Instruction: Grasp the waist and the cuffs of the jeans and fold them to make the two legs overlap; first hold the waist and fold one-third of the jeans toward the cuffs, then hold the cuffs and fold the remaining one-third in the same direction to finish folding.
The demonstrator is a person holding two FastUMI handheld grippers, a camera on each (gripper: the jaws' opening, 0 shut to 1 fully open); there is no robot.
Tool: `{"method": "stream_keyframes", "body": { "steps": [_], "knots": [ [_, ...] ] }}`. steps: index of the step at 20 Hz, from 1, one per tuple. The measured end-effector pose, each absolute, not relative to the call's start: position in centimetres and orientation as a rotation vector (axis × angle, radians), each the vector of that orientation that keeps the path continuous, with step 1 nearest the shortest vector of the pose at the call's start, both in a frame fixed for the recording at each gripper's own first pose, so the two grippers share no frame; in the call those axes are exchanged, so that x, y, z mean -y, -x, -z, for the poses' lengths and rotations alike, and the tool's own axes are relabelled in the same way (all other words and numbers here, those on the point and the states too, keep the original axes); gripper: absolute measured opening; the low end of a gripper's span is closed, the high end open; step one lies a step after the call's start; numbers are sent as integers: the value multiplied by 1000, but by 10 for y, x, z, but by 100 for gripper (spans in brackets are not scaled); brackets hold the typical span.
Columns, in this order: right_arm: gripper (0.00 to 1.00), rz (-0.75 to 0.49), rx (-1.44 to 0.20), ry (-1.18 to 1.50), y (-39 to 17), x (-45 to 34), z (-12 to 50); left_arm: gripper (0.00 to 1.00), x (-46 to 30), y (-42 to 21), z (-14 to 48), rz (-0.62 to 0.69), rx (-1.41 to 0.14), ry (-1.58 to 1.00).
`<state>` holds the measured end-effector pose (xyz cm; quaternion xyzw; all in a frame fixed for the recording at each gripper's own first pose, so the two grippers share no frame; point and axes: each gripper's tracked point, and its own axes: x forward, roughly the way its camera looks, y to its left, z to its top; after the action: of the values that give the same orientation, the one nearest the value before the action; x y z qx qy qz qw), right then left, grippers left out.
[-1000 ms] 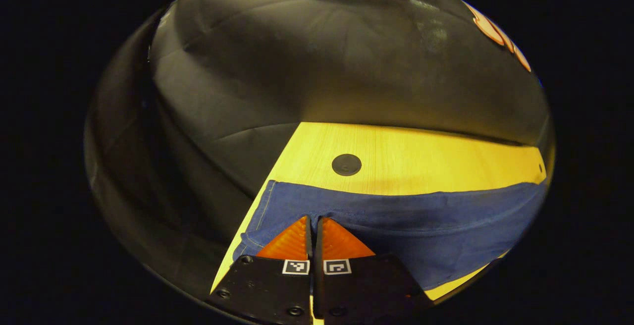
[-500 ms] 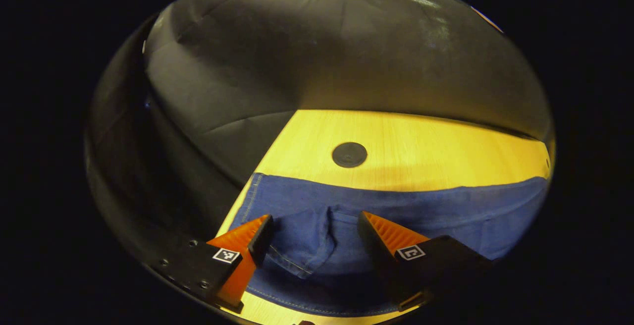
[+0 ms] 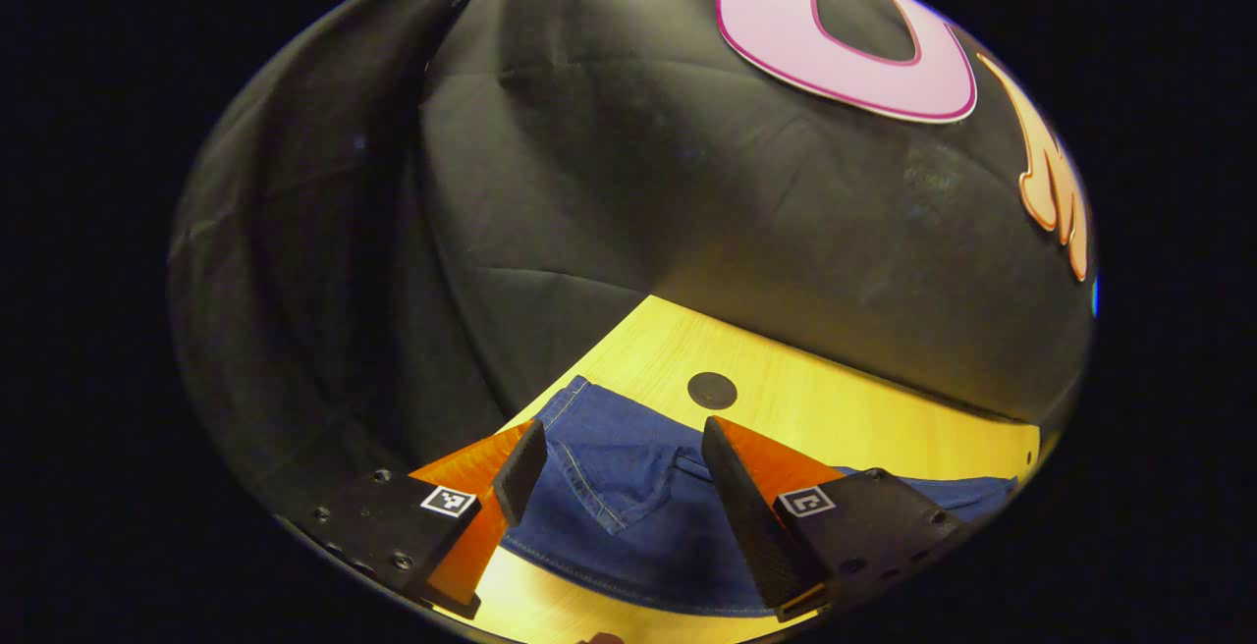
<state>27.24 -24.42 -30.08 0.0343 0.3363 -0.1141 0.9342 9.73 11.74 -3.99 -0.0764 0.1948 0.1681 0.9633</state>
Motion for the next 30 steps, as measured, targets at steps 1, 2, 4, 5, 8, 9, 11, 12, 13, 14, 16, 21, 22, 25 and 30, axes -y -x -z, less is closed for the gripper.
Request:
{"method": "stream_keyframes", "body": {
  "steps": [1, 2, 4, 5, 8, 9, 11, 12, 13, 14, 16, 21, 22, 25, 30],
  "knots": [
    [95, 253, -698, -61, -258, 254, 302, 96, -117, -95, 41, -334, -393, 152],
    [95, 278, -713, -52, -246, 262, 306, 96, -116, -93, 40, -325, -393, 149],
    [99, 311, -744, -61, -218, 279, 311, 96, -115, -94, 43, -300, -401, 129],
    [99, 320, -753, -73, -208, 284, 315, 96, -115, -95, 46, -291, -405, 109],
    [99, 353, -776, -81, -191, 306, 328, 96, -108, -94, 56, -249, -428, 57],
    [96, 366, -779, -98, -188, 314, 331, 96, -106, -95, 58, -233, -436, 53],
    [99, 379, -786, -166, -190, 326, 342, 96, -107, -94, 57, -199, -444, 71],
    [99, 377, -787, -204, -192, 332, 346, 96, -110, -92, 53, -186, -449, 83],
    [99, 367, -782, -243, -195, 333, 352, 96, -112, -92, 48, -179, -455, 89],
    [98, 351, -779, -275, -200, 333, 357, 96, -111, -91, 42, -173, -460, 88],
    [99, 313, -787, -350, -201, 333, 368, 96, -103, -89, 42, -142, -454, 88],
    [93, 254, -816, -438, -199, 333, 386, 96, -94, -85, 23, -81, -397, 43],
    [94, 247, -823, -412, -197, 332, 389, 96, -91, -86, 20, -79, -393, 30],
    [82, 216, -841, -341, -197, 321, 393, 95, -83, -85, 17, -68, -385, 42],
    [39, 260, -861, -269, -199, 318, 395, 95, -72, -78, 20, -65, -405, 72]
  ]
}}
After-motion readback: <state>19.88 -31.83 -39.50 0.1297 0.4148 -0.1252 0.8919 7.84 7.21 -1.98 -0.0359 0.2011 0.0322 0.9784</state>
